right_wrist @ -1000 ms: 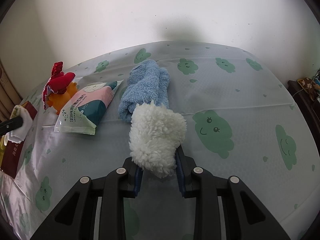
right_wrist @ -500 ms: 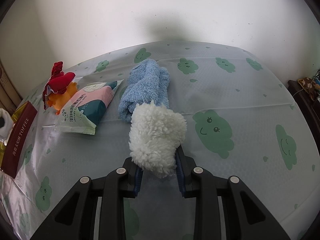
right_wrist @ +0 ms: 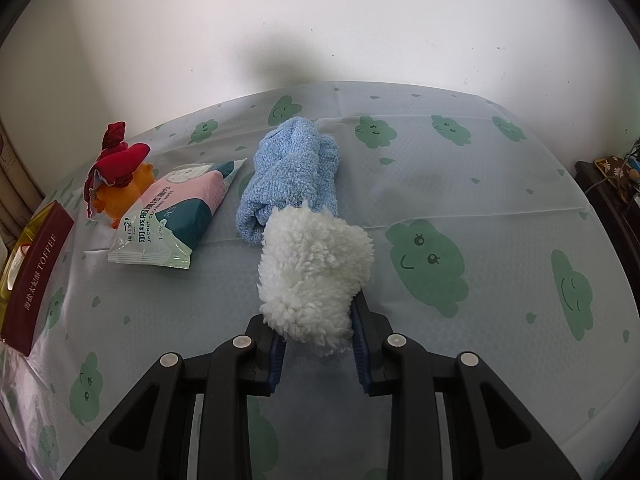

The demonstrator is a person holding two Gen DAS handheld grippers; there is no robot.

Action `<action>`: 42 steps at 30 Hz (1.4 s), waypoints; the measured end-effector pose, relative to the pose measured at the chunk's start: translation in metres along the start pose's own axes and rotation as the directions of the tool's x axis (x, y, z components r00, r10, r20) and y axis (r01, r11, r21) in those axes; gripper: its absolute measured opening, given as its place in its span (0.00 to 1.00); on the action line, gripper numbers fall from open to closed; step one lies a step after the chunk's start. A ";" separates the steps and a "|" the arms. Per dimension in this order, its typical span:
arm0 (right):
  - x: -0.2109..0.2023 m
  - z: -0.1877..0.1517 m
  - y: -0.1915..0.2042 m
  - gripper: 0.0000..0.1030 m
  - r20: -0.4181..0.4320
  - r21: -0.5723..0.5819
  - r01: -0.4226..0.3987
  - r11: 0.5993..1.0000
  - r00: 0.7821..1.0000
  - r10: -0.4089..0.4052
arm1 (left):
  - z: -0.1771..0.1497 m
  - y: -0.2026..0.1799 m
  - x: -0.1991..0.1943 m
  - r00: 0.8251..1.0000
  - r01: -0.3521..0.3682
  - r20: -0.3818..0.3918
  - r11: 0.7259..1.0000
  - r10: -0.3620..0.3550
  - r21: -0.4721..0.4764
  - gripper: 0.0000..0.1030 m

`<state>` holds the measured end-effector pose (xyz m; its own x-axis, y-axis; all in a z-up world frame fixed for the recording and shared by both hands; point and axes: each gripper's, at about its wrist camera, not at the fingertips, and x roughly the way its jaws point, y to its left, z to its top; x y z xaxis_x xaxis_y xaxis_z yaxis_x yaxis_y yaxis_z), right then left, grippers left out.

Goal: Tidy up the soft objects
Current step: 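Release the towel into the gold tin with the left gripper while the right holds the mitt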

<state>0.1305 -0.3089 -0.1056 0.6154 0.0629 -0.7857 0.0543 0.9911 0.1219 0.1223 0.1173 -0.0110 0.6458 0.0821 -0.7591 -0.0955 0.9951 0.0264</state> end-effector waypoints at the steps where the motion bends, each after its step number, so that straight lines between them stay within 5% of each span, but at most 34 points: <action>1: 0.000 0.000 0.000 0.26 0.000 0.000 0.000 1.000 1.000 0.000 | 0.000 0.002 0.000 1.000 -0.010 0.001 1.000 0.010 -0.002 0.18; 8: 0.000 0.000 0.000 0.26 -0.001 -0.001 0.002 1.000 1.000 -0.002 | -0.002 0.028 0.013 0.998 -0.057 -0.017 0.998 0.056 -0.035 0.18; 18: 0.000 0.000 0.000 0.27 -0.001 -0.001 0.002 1.000 1.000 -0.002 | -0.008 0.034 0.033 0.998 -0.028 -0.054 0.999 0.026 -0.042 0.18; 32: 0.001 0.000 0.001 0.28 -0.003 -0.002 0.004 1.000 1.000 -0.004 | -0.007 0.026 0.029 0.997 0.012 -0.071 0.999 -0.014 -0.035 0.43; 42: 0.001 0.000 0.002 0.28 -0.004 -0.003 0.006 1.000 1.000 -0.006 | -0.008 0.029 0.009 1.000 0.009 -0.023 0.999 -0.010 -0.049 0.44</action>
<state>0.1311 -0.3070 -0.1059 0.6120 0.0574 -0.7888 0.0555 0.9918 0.1153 0.1191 0.1466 -0.0227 0.6292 0.0709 -0.7740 -0.1272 0.9918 -0.0125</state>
